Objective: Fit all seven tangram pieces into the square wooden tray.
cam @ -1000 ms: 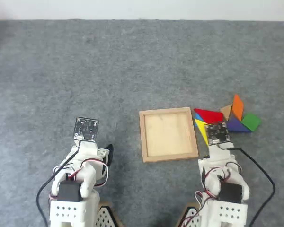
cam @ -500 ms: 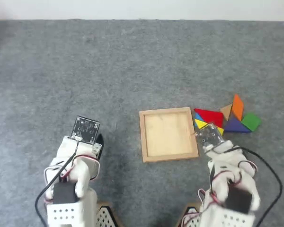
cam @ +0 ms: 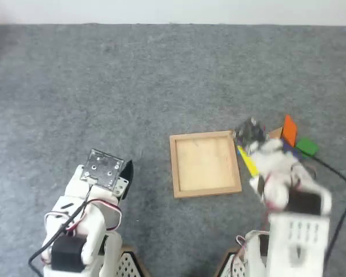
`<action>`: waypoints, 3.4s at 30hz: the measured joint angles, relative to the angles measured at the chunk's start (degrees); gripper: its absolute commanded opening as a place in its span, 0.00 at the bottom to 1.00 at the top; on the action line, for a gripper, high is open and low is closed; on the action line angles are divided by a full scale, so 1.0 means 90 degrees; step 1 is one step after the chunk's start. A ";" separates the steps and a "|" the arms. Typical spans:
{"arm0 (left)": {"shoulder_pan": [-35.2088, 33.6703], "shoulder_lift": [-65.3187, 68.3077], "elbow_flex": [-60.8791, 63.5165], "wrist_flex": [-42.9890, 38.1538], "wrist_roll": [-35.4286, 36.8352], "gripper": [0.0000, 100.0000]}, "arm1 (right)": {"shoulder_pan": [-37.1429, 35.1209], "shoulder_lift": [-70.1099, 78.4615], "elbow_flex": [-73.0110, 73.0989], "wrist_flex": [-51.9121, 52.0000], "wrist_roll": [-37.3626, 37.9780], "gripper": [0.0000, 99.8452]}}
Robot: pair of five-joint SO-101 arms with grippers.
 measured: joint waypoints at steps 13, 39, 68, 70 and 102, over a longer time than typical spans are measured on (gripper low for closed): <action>-0.0020 0.3536 -0.1729 -0.0625 0.1621 0.27 | -0.0449 0.5548 -0.1026 -0.2120 -0.0342 0.20; -0.1201 0.6007 -0.1319 -0.2276 0.2598 0.27 | -0.0557 0.5372 -0.0635 -0.2960 -0.1748 0.39; -0.1201 0.6007 -0.1309 -0.2286 0.2598 0.27 | -0.0361 0.6525 -0.1133 -0.3653 -0.3429 0.34; -0.1201 0.6007 -0.1309 -0.2286 0.2598 0.27 | -0.0225 0.6564 -0.1309 -0.3653 -0.3429 0.35; -0.1201 0.6007 -0.1231 -0.2286 0.2598 0.27 | -0.0107 0.6652 -0.1426 -0.2921 -0.2696 0.34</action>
